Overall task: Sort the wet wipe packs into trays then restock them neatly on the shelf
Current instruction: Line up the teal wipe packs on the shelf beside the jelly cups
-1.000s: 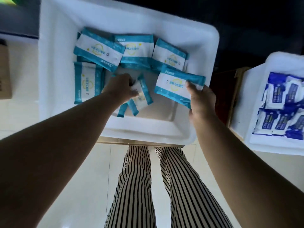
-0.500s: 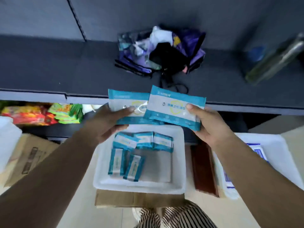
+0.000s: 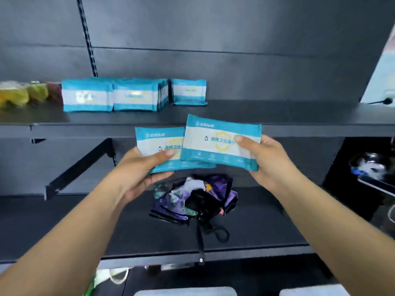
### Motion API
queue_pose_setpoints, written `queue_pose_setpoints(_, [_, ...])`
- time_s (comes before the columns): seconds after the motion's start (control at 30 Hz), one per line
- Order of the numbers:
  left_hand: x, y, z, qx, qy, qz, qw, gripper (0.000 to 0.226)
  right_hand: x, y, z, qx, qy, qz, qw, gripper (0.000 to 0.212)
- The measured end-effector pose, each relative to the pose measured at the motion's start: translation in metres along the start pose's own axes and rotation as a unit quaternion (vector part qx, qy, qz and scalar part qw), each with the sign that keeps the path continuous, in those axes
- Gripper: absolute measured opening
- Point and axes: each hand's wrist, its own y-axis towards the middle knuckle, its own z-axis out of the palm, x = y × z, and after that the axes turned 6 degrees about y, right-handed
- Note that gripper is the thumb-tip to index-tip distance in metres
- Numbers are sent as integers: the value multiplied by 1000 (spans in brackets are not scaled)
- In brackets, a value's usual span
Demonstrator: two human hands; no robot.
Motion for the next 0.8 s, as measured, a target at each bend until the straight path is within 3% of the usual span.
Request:
queue_pose_setpoints(0.2, [-30,32,20,-6,15,30,999,20,30,40,12,28,-53,-26,998,9])
queue_pose_setpoints(0.6, [-48,174,86,-118,39,71,990,22,77,214,-18,124,-160,-23,979,5])
queue_pose_setpoints(0.7, [-51,211,92,-163,55,81,982,21,73,264,-13,134,-164,-25,977,4])
queue_pose_setpoints(0.8, [-53,229,77,-251,48,104,961,26,69,307,-6,175,-112,45,977,7])
